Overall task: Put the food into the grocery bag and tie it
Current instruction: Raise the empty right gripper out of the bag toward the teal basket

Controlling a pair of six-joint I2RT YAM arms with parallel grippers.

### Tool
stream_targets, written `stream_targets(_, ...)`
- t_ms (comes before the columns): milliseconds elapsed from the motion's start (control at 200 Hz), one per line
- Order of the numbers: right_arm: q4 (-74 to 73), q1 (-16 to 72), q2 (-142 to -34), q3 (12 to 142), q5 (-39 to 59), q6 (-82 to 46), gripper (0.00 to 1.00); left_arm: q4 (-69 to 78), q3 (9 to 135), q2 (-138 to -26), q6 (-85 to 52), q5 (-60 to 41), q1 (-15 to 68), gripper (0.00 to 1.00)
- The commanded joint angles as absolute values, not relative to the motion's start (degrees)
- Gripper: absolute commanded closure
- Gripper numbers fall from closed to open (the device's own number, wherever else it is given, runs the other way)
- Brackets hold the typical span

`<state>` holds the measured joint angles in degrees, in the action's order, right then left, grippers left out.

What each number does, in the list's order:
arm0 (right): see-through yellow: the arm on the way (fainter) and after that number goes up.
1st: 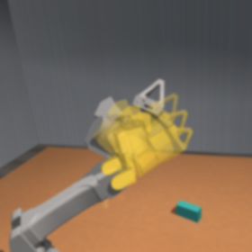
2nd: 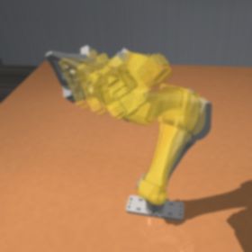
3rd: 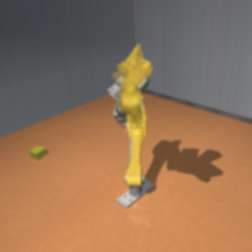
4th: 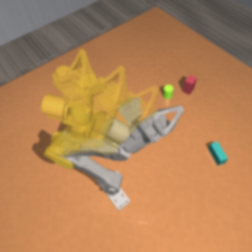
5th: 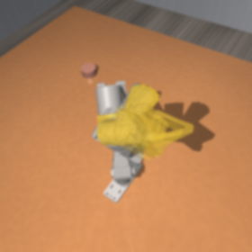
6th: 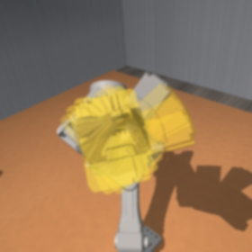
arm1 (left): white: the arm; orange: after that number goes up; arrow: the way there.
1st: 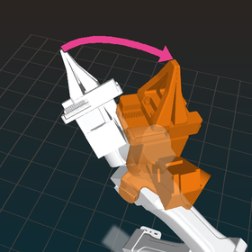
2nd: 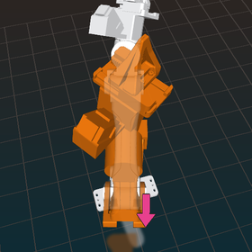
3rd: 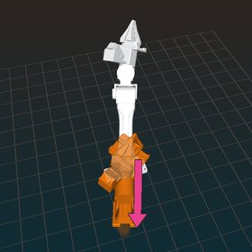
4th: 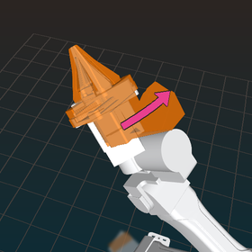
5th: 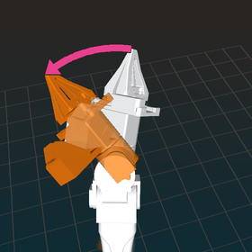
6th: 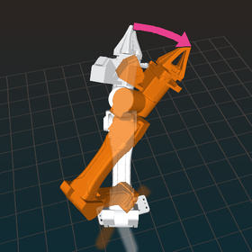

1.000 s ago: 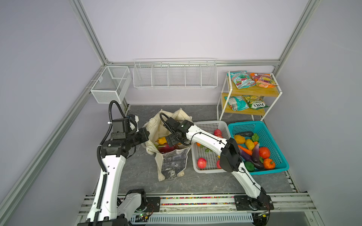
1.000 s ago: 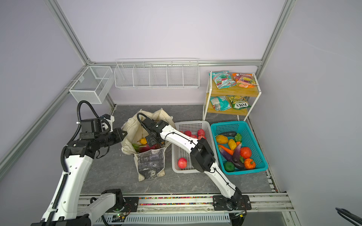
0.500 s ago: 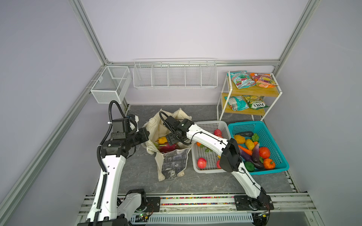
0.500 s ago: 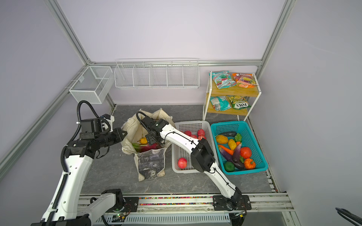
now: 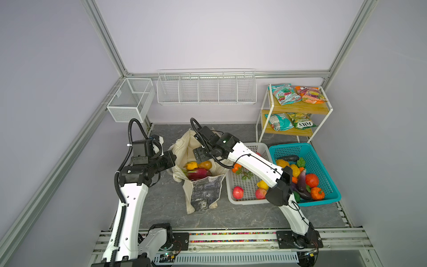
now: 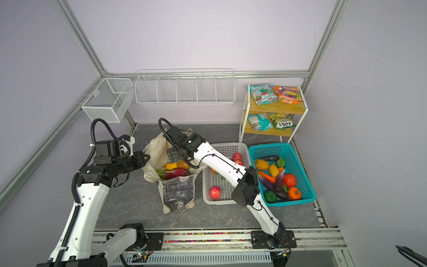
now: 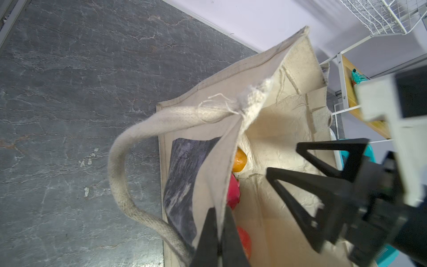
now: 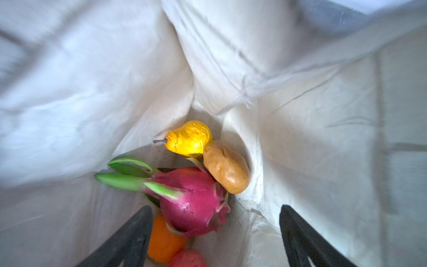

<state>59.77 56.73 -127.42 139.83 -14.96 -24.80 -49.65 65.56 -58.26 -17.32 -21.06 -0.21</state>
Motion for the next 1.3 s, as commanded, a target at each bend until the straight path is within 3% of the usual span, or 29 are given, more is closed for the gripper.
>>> stream_targets(0,60.9,57.0,-122.6,141.5,-17.2,-24.1,0.12,-48.0,65.9,-57.5,-17.1,-22.0,0.1,1.0)
stream_targets(280,62.5,57.2,-112.1,140.0,-23.7,-22.3,0.12,-49.2,65.9,-57.7,-16.4,-21.0,0.1,1.0)
stream_targets(640,64.1,54.3,-93.1,122.3,-36.6,-21.6,0.12,-49.4,66.0,-58.2,-16.3,-20.8,0.1,1.0)
stream_targets(850,66.1,44.3,-80.1,106.2,-35.8,-27.3,0.12,-49.1,65.8,-57.8,-16.3,-21.0,0.1,1.0)
stream_targets(1065,67.2,28.3,-67.4,89.1,-31.4,-31.8,0.12,-49.0,65.7,-57.4,-16.3,-21.2,0.1,1.0)
stream_targets(1294,69.8,12.3,-64.1,78.2,-23.5,-31.2,0.12,-48.5,65.3,-57.4,-16.4,-21.6,0.0,1.0)
